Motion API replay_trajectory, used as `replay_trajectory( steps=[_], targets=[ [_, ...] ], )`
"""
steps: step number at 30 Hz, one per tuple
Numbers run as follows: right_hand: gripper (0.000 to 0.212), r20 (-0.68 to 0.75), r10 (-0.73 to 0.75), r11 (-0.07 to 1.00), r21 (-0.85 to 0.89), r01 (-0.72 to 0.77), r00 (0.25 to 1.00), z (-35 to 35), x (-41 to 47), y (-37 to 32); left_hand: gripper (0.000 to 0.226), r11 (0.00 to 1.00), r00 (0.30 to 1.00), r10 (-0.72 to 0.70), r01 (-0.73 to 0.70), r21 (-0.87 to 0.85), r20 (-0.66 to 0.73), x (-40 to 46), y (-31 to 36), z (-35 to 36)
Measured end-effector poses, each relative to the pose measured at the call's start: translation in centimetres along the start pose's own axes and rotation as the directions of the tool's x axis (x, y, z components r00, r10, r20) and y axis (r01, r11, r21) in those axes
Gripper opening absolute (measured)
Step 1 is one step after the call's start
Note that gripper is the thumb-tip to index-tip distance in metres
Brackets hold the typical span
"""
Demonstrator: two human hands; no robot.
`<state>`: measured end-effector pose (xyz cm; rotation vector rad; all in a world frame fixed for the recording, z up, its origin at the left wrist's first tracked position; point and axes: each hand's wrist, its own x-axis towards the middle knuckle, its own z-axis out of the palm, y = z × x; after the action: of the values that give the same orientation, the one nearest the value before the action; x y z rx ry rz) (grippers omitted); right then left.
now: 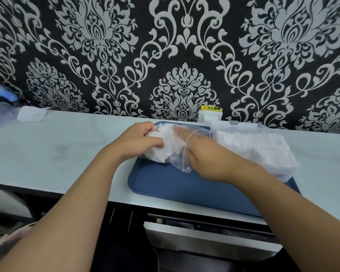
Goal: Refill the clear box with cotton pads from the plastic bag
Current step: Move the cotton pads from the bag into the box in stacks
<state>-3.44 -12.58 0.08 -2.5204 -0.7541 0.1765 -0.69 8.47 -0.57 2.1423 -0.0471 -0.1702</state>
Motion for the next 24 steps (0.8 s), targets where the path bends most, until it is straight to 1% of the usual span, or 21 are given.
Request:
replay_trajectory(
  steps=[2, 3, 5, 7, 8, 10, 13, 16, 18, 20, 22, 24],
  targets=[
    [0.069, -0.083, 0.005, 0.999, -0.031, -0.007, 0.997, 0.1, 0.5, 0.4, 0.017, 0.999, 1.0, 0.012, -0.011, -0.046, 0.017, -0.1, 0.2, 0.1],
    [0.064, -0.121, -0.008, 0.998, -0.07, -0.001, 0.993, 0.3, 0.8, 0.7, 0.014, 0.998, 1.0, 0.017, -0.015, -0.06, 0.025, -0.1, 0.3, 0.2],
    [0.047, -0.183, -0.023, 0.988, -0.157, -0.006, 0.983, 0.5, 0.9, 1.0, 0.012, 0.997, 0.998, 0.031, -0.028, -0.065, 0.047, -0.1, 0.5, 0.4],
    [0.043, -0.186, -0.032, 0.979, -0.205, -0.007, 0.982, 0.6, 0.9, 0.9, 0.013, 0.998, 0.997, 0.031, -0.027, -0.063, 0.067, -0.1, 0.6, 0.5],
    [0.046, -0.173, -0.033, 0.977, -0.214, -0.005, 0.984, 0.6, 1.0, 0.8, 0.014, 0.998, 0.997, 0.031, -0.026, -0.059, 0.075, -0.2, 0.7, 0.5],
    [0.051, -0.168, -0.014, 0.979, -0.201, -0.02, 0.986, 0.4, 1.1, 0.6, 0.022, 0.998, 0.995, 0.027, -0.022, -0.054, 0.096, -0.3, 0.8, 0.6],
    [0.044, -0.205, 0.034, 0.99, -0.13, -0.061, 0.978, -0.1, 0.8, 0.7, 0.023, 0.999, 0.991, 0.019, -0.013, -0.049, 0.13, -0.5, 0.9, 1.0],
    [0.035, -0.228, 0.015, 0.988, -0.147, -0.05, 0.974, 0.0, 0.8, 1.2, 0.025, 0.999, 0.991, -0.013, 0.019, -0.043, 0.131, -0.4, 0.9, 1.2],
    [0.033, -0.24, 0.007, 0.991, -0.13, -0.039, 0.971, 0.1, 0.9, 1.3, 0.022, 0.998, 0.993, -0.024, 0.03, -0.046, 0.113, -0.3, 0.9, 1.1],
    [0.037, -0.209, -0.003, 0.984, -0.172, -0.034, 0.978, 0.2, 1.2, 1.3, 0.018, 0.998, 0.995, -0.014, 0.02, -0.062, 0.103, -0.2, 0.9, 0.9],
    [0.044, -0.152, 0.001, 0.977, -0.211, -0.034, 0.988, 0.4, 1.2, 1.2, 0.019, 0.997, 0.995, 0.004, 0.003, -0.072, 0.101, -0.2, 0.8, 0.9],
    [0.039, -0.176, 0.01, 0.971, -0.234, -0.052, 0.984, 0.5, 1.2, 1.4, 0.027, 0.998, 0.994, 0.015, -0.008, -0.064, 0.108, -0.2, 0.9, 1.1]
  ],
)
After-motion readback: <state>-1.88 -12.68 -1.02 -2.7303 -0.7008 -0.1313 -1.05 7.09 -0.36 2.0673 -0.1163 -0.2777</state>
